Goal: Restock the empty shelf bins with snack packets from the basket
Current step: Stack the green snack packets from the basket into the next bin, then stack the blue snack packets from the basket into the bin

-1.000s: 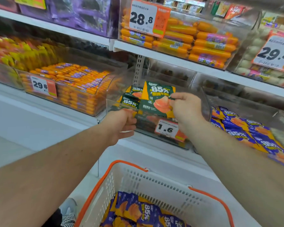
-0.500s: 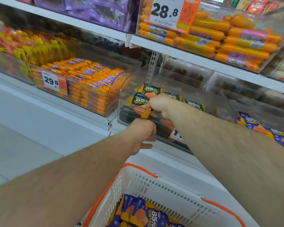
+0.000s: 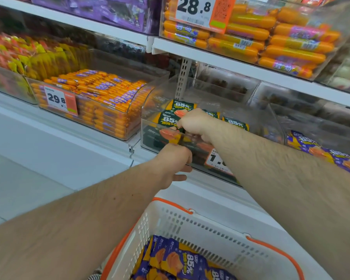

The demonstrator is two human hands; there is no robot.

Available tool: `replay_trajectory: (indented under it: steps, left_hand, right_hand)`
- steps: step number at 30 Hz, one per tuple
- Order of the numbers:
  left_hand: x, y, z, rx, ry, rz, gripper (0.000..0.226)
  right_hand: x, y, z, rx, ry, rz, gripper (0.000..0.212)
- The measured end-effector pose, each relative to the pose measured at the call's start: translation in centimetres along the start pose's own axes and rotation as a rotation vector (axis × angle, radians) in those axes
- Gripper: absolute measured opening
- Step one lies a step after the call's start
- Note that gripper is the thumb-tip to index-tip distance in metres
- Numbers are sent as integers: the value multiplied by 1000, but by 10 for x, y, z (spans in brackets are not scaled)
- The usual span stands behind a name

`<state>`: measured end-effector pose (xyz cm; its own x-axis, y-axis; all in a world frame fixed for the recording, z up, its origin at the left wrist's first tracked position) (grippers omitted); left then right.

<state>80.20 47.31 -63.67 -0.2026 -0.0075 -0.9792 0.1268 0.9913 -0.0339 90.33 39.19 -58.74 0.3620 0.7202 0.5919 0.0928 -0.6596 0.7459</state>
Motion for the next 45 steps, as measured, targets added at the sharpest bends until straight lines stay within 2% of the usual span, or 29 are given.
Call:
replay_trajectory:
  steps: [3,6,8,9,12,15,19,22,25,29,33,35,40,44,45]
  left_hand:
    - [7,-7,-2,38,10,68,26]
    - [17,-19,-9,120,8,163,24]
    - [26,-27,-16,186,13,249,19]
    - [33,-32,-20,218,18,303,19]
    - [59,-49,-31,324,34,460,18]
    - [88,-69,-45,452,48,616,15]
    - [123,-83,-54,575,46,781,10]
    - [137,-87,-51,630,63,871,12]
    - [144,-93,-45,645,67,903,13]
    - [156,-100,-38,686,95,924,12]
    - [162,-108,-32,717,104,933,14]
    - [164,-111,-30,721,109,939,18]
    - [165,-113,-30,724,122,917,18]
    - [163,-114,-33,730,108,913,15]
    - [162,-114,-35,732,109,909,15]
  right_hand:
    - [-14,13,-19,-305,238,-132,12]
    - [-39,16,-63,-657,714,-38,12]
    - [-65,14,-89,-766,948,22,9]
    - [-84,11,-97,-777,982,60,9]
    - [-155,-7,-103,-732,847,163,9]
    - [-239,-37,-92,-590,516,101,14]
    - [-349,-80,-80,-253,-40,-31,13]
    - [-415,-112,-83,48,-284,-213,18]
    - [-459,-138,-88,339,-361,-475,13]
    - [-487,-154,-91,533,-406,-631,8]
    - [-496,-160,-87,561,-426,-653,40]
    - [-500,-163,-87,570,-434,-684,45]
    - [-504,-171,-91,547,-430,-782,28]
    - [-495,-167,-94,562,-409,-782,3]
    - [-491,-164,-94,561,-390,-783,7]
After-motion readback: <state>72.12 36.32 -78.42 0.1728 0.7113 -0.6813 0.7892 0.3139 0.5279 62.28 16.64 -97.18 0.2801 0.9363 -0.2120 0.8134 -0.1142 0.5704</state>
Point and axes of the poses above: each hand's wrist, its own z-axis towards the middle knuckle, its own y-axis out of the back of the hand, x = y × z, the point moved 3 cm from there along z, towards the middle knuckle, and after that the axes turned 12 degrees about -y, right-handed, at the moved point
